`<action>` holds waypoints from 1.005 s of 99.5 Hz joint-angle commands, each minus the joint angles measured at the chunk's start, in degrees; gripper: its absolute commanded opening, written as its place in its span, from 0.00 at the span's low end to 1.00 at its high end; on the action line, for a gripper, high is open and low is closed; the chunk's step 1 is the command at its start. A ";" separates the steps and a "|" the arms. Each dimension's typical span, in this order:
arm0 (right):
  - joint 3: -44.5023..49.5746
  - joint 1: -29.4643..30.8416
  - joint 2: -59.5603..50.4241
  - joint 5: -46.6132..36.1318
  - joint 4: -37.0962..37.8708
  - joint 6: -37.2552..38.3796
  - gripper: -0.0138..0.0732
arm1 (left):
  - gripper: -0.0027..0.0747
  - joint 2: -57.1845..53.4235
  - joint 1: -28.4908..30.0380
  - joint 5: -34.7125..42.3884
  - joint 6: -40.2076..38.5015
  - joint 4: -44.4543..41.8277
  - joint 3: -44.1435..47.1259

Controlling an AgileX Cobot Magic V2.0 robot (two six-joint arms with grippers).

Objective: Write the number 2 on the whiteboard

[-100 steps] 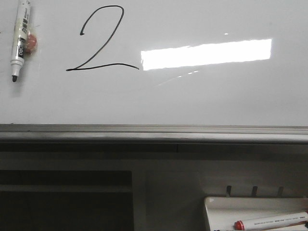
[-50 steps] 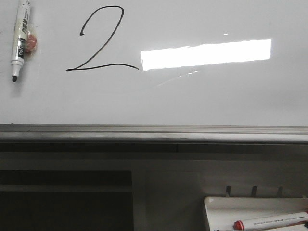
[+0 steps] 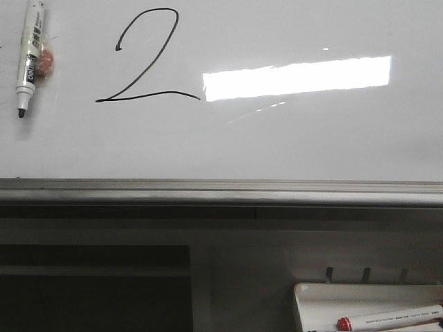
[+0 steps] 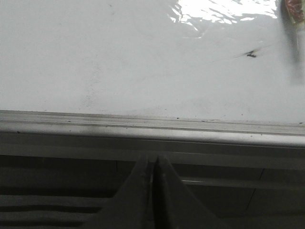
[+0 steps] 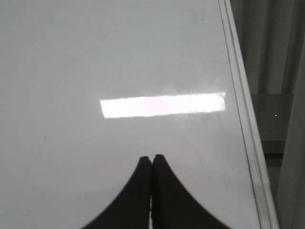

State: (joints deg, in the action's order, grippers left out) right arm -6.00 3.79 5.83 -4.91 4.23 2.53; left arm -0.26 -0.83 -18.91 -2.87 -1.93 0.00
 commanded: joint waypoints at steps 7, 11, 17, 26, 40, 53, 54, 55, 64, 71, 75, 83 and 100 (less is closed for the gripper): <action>6.77 0.41 -7.96 -4.12 0.70 0.16 0.08 | 0.01 -1.54 0.05 3.45 -0.67 -0.05 0.66; 8.73 0.41 -7.50 -6.95 0.37 0.16 0.08 | 0.01 -1.43 0.05 3.45 -0.67 -0.05 0.66; 7.34 0.59 -7.54 3.43 0.25 0.16 0.08 | 0.01 -1.43 0.05 3.45 -0.67 0.05 0.66; 8.22 0.56 -7.54 8.93 -0.14 0.16 0.08 | 0.01 -1.43 0.05 3.45 -0.67 0.05 0.66; 8.22 0.56 -7.54 22.39 -2.28 0.16 0.08 | 0.01 -1.43 0.10 3.45 -0.67 0.05 0.66; 8.22 0.56 -7.54 22.49 -2.28 0.16 0.08 | 0.01 -1.43 0.10 3.45 -0.67 0.05 0.66; 8.22 0.56 -7.54 22.49 -2.28 0.16 0.08 | 0.01 -1.43 0.10 3.45 -0.67 0.05 0.66; 8.22 0.56 -7.54 22.49 -2.28 0.16 0.08 | 0.01 -1.43 0.10 3.45 -0.67 0.05 0.66; 8.22 0.56 -7.54 22.49 -2.28 0.16 0.08 | 0.01 -1.43 0.10 3.45 -0.67 0.05 0.66; 8.22 0.56 -7.54 22.49 -2.28 0.16 0.08 | 0.01 -1.43 0.10 3.45 -0.67 0.05 0.66; 8.22 0.56 -7.54 22.49 -2.28 0.16 0.08 | 0.01 -1.43 0.10 3.45 -0.67 0.05 0.66; 8.22 0.56 -7.54 22.49 -2.28 0.16 0.08 | 0.01 -1.43 0.10 3.45 -0.67 0.05 0.66; 8.22 0.56 -7.54 22.49 -2.28 0.16 0.08 | 0.01 -1.43 0.10 3.45 -0.67 0.05 0.66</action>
State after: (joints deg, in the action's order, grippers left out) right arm 0.87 4.01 -0.51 18.41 2.07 2.65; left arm -0.26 -0.83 -18.91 -2.87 -1.97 0.00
